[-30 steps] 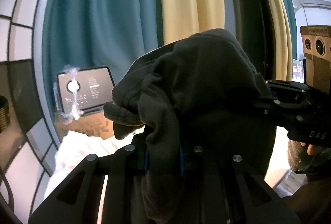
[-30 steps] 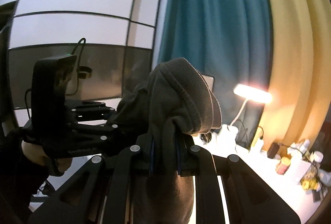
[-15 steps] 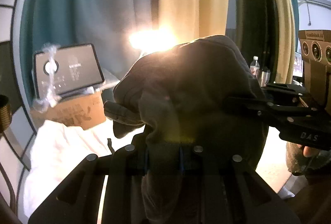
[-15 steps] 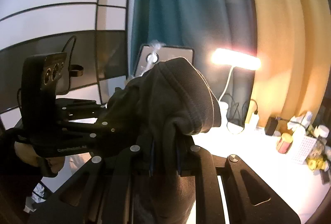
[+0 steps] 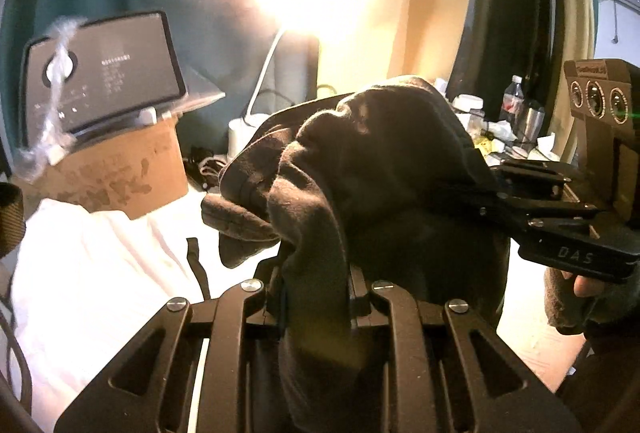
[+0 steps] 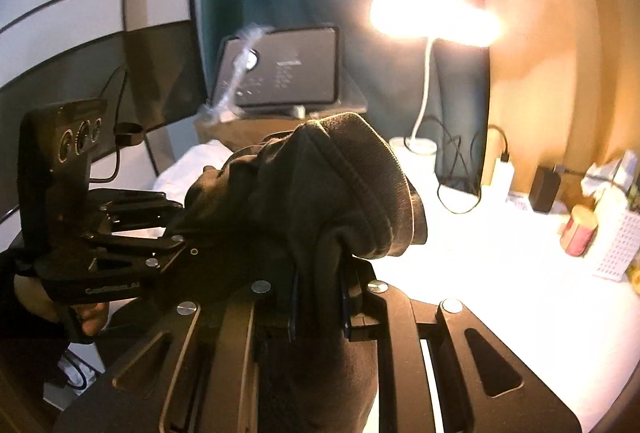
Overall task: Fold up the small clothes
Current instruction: 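Lower the held end onto the shirt with both grippers, folding it over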
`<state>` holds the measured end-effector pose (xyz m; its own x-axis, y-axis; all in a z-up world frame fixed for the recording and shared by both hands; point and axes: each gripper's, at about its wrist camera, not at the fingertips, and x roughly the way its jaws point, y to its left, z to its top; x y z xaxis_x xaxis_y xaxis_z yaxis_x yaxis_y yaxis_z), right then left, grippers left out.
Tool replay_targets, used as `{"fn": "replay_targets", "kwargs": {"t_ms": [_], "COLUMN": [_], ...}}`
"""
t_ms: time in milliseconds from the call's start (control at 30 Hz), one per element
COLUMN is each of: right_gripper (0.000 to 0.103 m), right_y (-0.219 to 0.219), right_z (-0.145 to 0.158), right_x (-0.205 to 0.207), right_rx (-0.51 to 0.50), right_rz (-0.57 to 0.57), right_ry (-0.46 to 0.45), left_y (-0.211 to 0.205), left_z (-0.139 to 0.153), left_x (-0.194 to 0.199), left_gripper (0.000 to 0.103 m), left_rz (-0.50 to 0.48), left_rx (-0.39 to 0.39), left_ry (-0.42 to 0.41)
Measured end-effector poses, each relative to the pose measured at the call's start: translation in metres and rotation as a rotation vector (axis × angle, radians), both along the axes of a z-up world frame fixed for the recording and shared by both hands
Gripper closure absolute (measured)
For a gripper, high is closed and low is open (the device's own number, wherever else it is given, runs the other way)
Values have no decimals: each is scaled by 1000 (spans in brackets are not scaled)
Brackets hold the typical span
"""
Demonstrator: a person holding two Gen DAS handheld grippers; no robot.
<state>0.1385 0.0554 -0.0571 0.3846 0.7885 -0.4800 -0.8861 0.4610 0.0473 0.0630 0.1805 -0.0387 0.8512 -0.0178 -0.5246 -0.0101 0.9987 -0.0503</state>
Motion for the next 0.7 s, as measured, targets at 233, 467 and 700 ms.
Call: {"fn": "replay_targets", "kwargs": {"t_ms": [233, 467, 700], "right_gripper": [86, 86, 73], "right_y": [18, 32, 35], "right_z": [-30, -59, -100], "right_x": [38, 66, 100], "right_rx": [-39, -93, -173], "right_rz": [1, 3, -50], "right_ry": [90, 160, 286], "left_y": [19, 33, 53], "left_z": [-31, -58, -80], "left_x": [31, 50, 72], "left_gripper": [84, 84, 79], "left_rz": [10, 25, 116], "left_rx": [-47, -110, -167], "left_ry": [75, 130, 246]}}
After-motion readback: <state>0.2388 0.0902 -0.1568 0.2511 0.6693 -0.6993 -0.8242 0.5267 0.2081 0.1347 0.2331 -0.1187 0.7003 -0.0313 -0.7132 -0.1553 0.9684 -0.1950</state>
